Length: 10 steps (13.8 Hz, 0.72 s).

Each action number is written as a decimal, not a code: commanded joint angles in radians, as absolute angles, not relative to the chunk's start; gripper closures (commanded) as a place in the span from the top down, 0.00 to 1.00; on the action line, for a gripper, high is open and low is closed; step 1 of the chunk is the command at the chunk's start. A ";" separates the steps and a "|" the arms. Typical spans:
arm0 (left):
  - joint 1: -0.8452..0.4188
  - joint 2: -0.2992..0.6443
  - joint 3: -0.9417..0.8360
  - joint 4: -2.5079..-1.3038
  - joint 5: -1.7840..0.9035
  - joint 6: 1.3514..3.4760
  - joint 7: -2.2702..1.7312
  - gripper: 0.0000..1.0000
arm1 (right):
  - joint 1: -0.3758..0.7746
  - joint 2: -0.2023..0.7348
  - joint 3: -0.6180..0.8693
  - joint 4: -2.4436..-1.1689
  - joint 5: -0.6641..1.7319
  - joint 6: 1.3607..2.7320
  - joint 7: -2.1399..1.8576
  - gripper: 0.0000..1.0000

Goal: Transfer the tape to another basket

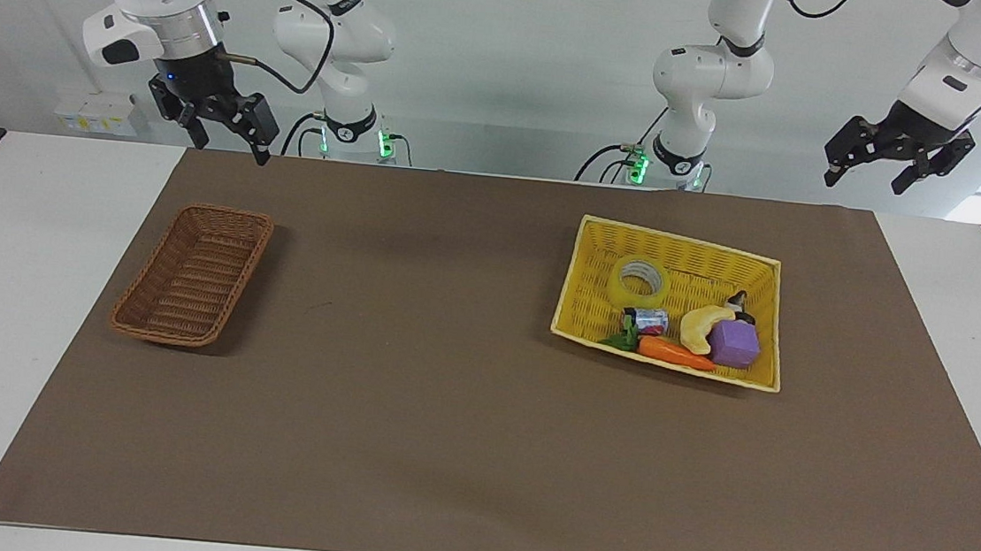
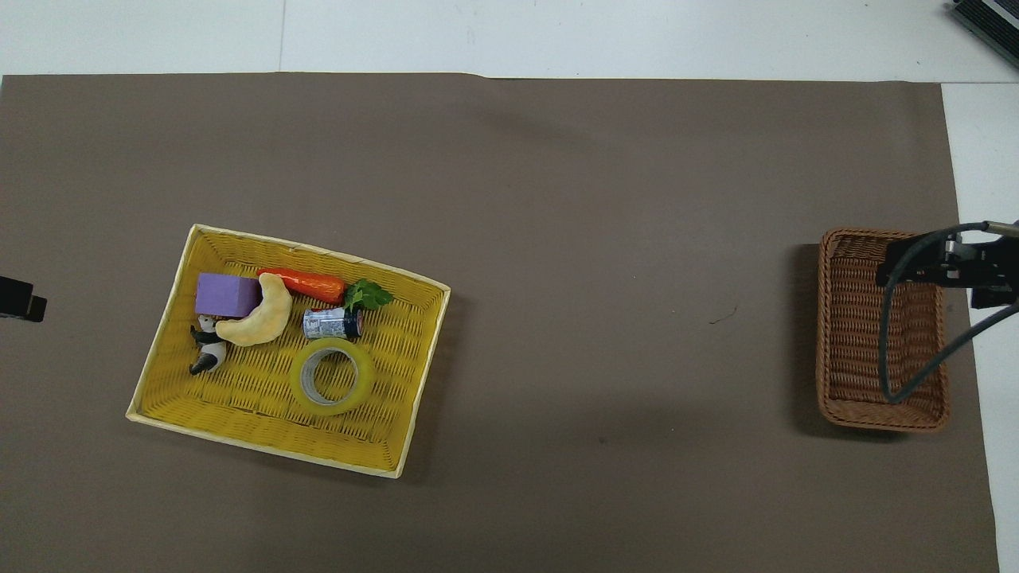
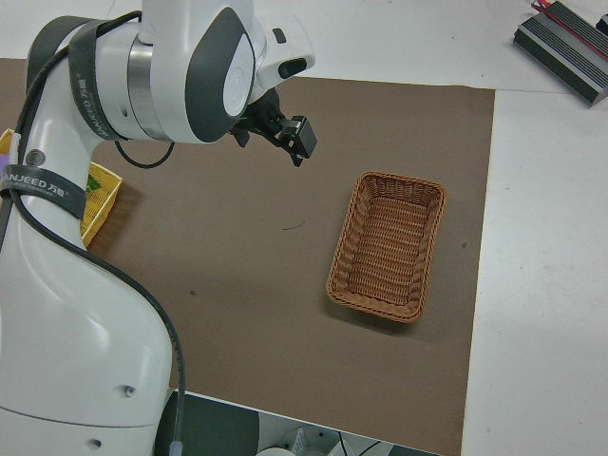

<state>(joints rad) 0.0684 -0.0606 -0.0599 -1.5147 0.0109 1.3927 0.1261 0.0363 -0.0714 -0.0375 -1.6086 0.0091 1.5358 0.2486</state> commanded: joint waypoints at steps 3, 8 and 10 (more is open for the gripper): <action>0.067 -0.083 -0.063 -1.554 0.000 1.430 0.137 1.00 | 0.034 -0.081 -0.041 -1.617 0.028 1.539 0.256 1.00; 0.067 -0.084 -0.063 -1.557 -0.002 1.430 0.133 1.00 | 0.034 -0.081 -0.040 -1.617 0.028 1.539 0.256 1.00; 0.064 -0.086 -0.064 -1.562 -0.002 1.430 0.133 1.00 | 0.034 -0.081 -0.040 -1.617 0.028 1.539 0.256 1.00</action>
